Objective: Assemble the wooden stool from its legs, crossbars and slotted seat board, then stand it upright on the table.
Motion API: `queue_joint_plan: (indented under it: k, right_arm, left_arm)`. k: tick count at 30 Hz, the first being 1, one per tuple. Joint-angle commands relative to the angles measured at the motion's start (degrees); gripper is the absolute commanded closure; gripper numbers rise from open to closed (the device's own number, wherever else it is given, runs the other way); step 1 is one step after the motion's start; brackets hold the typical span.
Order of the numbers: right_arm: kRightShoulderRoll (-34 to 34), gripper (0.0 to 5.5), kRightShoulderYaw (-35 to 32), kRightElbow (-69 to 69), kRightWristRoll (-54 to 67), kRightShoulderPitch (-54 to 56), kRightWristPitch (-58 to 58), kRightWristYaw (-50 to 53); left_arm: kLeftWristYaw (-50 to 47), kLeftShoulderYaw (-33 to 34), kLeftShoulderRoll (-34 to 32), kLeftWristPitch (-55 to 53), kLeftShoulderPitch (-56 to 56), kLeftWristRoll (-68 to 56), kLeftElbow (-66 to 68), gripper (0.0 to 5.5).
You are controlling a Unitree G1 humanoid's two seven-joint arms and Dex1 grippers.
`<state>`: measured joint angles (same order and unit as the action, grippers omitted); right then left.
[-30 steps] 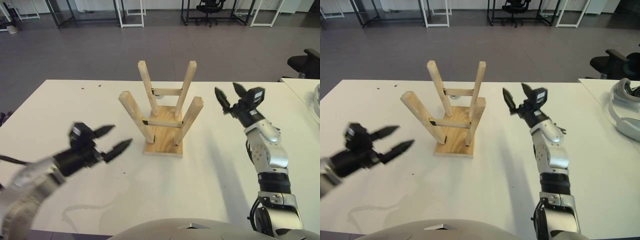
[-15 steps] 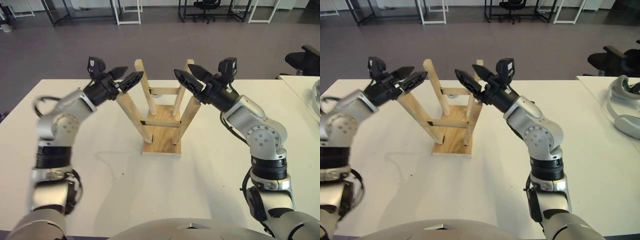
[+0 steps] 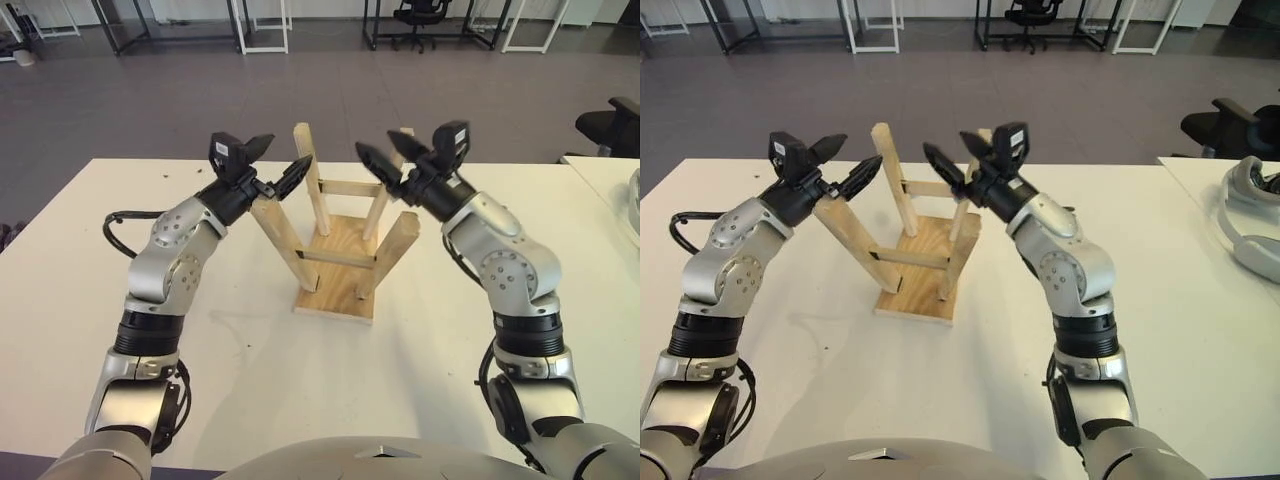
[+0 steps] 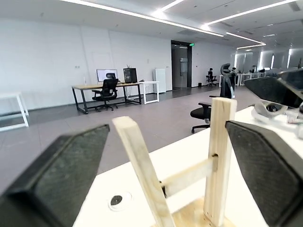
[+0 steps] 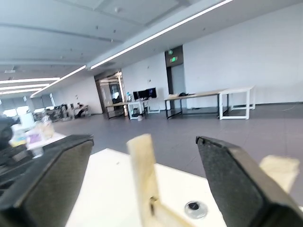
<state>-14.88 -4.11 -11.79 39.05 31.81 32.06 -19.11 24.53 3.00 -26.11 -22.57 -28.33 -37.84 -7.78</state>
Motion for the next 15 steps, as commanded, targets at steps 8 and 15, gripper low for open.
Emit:
queue_joint_plan:
  k: [8, 15]
  right_arm:
    - [-6.21, 1.45, -7.82, -6.55, 18.91, 2.79, 8.96, -4.60]
    - [-6.58, 1.45, 12.26, 1.45, -6.09, -19.11, -5.08, -9.07]
  left_arm:
    - [-0.46, 9.98, -8.05, -16.28, -5.58, -15.36, -14.76, 0.99]
    - [4.85, -12.52, 1.09, 1.67, 20.48, 8.87, 2.65, 0.99]
